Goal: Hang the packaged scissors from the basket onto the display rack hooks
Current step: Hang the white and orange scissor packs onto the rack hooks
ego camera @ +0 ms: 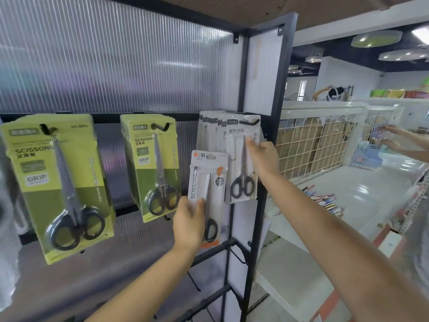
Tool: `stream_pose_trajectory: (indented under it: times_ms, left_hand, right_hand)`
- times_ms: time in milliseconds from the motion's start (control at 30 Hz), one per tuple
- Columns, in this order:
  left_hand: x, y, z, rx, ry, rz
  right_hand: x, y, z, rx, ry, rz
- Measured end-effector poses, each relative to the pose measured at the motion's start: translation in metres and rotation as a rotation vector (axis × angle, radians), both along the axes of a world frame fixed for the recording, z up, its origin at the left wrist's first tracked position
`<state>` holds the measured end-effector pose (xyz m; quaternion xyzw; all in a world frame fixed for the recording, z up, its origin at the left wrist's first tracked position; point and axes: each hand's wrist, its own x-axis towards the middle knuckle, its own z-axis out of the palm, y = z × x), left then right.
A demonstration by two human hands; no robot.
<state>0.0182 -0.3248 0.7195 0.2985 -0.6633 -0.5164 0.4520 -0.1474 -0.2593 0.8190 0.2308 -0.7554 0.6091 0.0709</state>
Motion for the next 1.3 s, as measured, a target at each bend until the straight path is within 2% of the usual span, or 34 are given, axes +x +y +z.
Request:
stream_pose_trajectory:
  times_ms: [167, 367, 600, 733, 900, 1300]
  left_hand:
    - [0.023, 0.016, 0.005, -0.022, -0.001, -0.043]
    - [0.065, 0.052, 0.016, 0.004, -0.008, -0.091]
    - [0.142, 0.092, 0.008, 0.034, -0.053, 0.005]
    - [0.187, 0.103, -0.003, 0.072, -0.083, 0.047]
    - [0.248, 0.107, -0.028, 0.184, -0.081, 0.080]
    - [0.404, 0.045, -0.071, 0.232, -0.080, 0.301]
  right_hand:
    - [0.021, 0.023, 0.009, 0.077, 0.146, 0.014]
    - [0.084, 0.054, 0.018, 0.200, 0.288, 0.383]
    - [0.150, 0.085, 0.003, 0.209, 0.297, 0.624]
    - [0.187, 0.090, -0.012, 0.230, 0.370, 0.701]
    - [0.240, 0.076, -0.027, 0.268, 0.392, 0.815]
    - [0.395, -0.033, -0.049, 0.297, 0.411, 1.072]
